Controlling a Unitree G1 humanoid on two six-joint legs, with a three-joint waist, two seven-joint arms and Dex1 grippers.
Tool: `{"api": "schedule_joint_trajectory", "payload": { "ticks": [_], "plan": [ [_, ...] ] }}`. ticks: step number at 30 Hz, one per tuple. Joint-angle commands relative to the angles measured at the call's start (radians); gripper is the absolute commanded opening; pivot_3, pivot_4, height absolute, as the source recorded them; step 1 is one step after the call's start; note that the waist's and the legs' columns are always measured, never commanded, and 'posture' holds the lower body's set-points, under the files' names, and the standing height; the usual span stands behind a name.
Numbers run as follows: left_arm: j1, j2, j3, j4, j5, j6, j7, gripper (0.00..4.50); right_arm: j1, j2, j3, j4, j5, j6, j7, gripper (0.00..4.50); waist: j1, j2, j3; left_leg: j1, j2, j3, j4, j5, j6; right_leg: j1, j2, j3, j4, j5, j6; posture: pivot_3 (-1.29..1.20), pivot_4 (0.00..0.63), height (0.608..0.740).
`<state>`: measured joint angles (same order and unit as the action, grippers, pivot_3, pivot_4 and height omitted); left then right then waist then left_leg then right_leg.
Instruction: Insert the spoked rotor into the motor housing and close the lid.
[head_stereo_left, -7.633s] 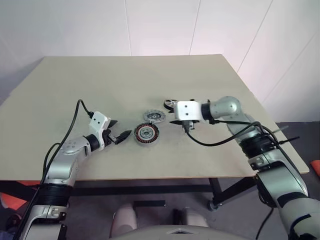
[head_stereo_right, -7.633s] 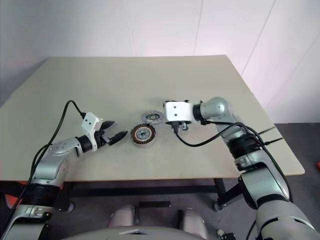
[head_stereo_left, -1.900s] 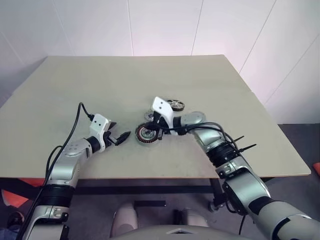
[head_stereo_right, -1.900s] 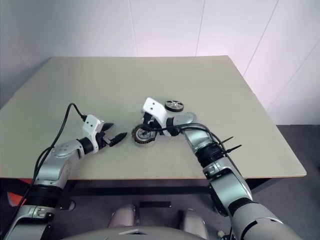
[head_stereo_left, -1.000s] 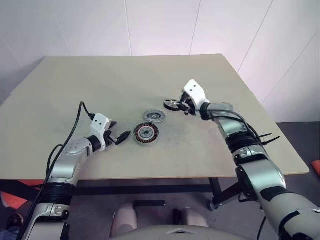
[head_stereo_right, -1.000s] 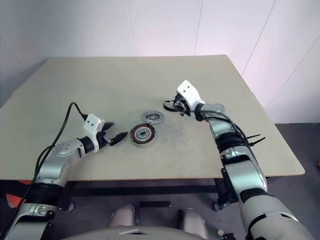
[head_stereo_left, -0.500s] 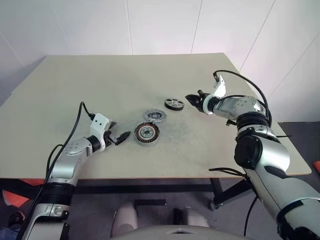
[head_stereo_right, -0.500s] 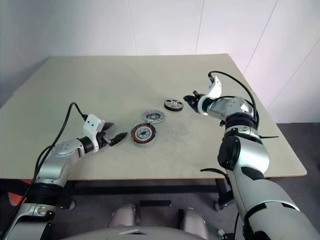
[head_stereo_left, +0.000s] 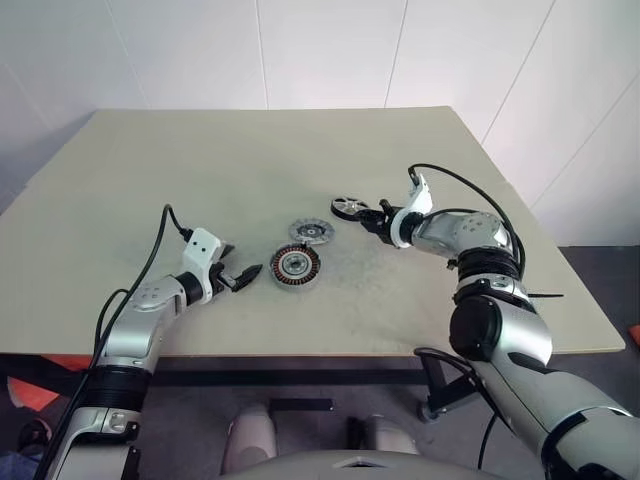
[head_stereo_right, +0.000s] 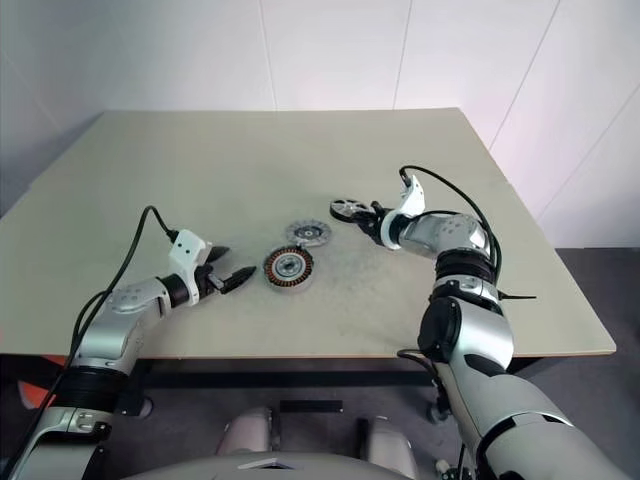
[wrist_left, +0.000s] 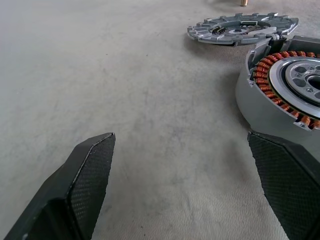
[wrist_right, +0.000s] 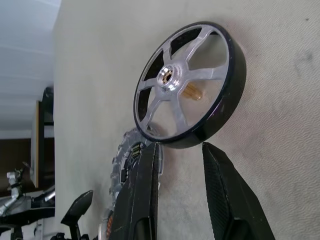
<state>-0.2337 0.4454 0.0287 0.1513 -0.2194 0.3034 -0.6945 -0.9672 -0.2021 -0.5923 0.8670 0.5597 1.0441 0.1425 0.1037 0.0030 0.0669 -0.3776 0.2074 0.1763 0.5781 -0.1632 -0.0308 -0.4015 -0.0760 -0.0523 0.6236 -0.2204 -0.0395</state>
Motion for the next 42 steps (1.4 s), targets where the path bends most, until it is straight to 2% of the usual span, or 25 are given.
{"api": "schedule_joint_trajectory", "payload": {
  "ticks": [1, 15, 16, 19, 28, 31, 34, 38, 42],
  "plan": [
    [-0.012, 0.011, 0.005, -0.023, -0.001, -0.015, -0.005, 4.50, -0.036, -0.011, -0.020, 0.022, 0.024, -0.056, -0.006, 1.53, -0.001, 0.000, 0.000, 0.000, 0.000, 0.000, 0.000, 0.000, 0.000, 0.000, 0.000, 0.000, 0.000, 0.000, 0.000, 0.00, 0.000, 0.740],
    [-0.010, 0.011, -0.002, -0.034, 0.009, -0.013, 0.000, 4.50, -0.089, -0.025, -0.073, 0.198, 0.048, -0.250, -0.021, 1.53, -0.004, 0.000, 0.000, 0.000, 0.000, 0.000, 0.000, 0.000, 0.000, 0.000, 0.000, 0.000, 0.000, 0.000, 0.000, 0.00, 0.000, 0.740],
    [-0.010, 0.011, -0.002, -0.034, 0.009, -0.013, 0.001, 4.50, -0.091, -0.025, -0.072, 0.203, 0.049, -0.254, -0.020, 1.12, -0.004, 0.000, 0.000, 0.000, 0.000, 0.000, 0.000, 0.000, 0.000, 0.000, 0.000, 0.000, 0.000, 0.000, 0.000, 0.00, 0.000, 0.740],
    [-0.013, 0.012, -0.003, -0.033, 0.011, -0.013, 0.000, 4.50, -0.097, -0.024, -0.068, 0.213, 0.049, -0.262, -0.019, 0.31, -0.003, 0.000, 0.000, 0.000, 0.000, 0.000, 0.000, 0.000, 0.000, 0.000, 0.000, 0.000, 0.000, 0.000, 0.000, 0.00, 0.000, 0.740],
    [-0.017, 0.016, -0.001, -0.021, 0.009, -0.018, -0.004, 4.50, -0.098, -0.030, -0.047, 0.219, 0.050, -0.252, -0.005, 0.30, -0.003, 0.000, 0.000, -0.001, 0.000, 0.000, 0.000, 0.000, 0.000, 0.000, 0.000, 0.000, 0.000, 0.000, 0.000, 0.00, 0.000, 0.740],
    [-0.016, 0.016, -0.002, -0.020, 0.008, -0.017, -0.005, 4.50, -0.109, -0.032, -0.059, 0.199, 0.078, -0.212, 0.012, 0.30, -0.003, 0.000, 0.000, -0.001, 0.000, 0.000, 0.000, 0.000, 0.000, 0.000, 0.000, 0.000, 0.000, 0.000, 0.000, 0.00, 0.000, 0.740],
    [-0.014, 0.015, -0.003, -0.022, 0.007, -0.015, -0.005, 4.50, -0.109, -0.034, -0.033, 0.102, 0.105, -0.090, 0.054, 0.30, -0.002, 0.000, 0.000, -0.001, 0.000, 0.000, 0.000, 0.000, 0.000, -0.001, 0.000, 0.000, 0.000, 0.000, 0.000, 0.00, 0.000, 0.740],
    [-0.012, 0.016, -0.002, 0.001, 0.009, -0.032, -0.010, 4.50, -0.055, -0.010, 0.015, -0.149, 0.172, 0.176, 0.048, 0.30, 0.001, 0.001, 0.001, -0.002, 0.000, 0.000, 0.000, 0.000, 0.000, -0.001, 0.000, -0.001, 0.000, 0.000, 0.000, 0.00, 0.000, 0.740],
    [-0.016, 0.012, -0.009, 0.024, 0.012, -0.049, -0.015, 4.50, 0.016, 0.069, 0.036, -0.384, 0.227, 0.381, -0.012, 0.30, 0.003, 0.001, 0.000, -0.001, 0.000, 0.000, 0.000, 0.000, 0.000, -0.001, 0.001, -0.001, 0.000, 0.000, 0.000, 0.00, 0.000, 0.740]
  ]
}}
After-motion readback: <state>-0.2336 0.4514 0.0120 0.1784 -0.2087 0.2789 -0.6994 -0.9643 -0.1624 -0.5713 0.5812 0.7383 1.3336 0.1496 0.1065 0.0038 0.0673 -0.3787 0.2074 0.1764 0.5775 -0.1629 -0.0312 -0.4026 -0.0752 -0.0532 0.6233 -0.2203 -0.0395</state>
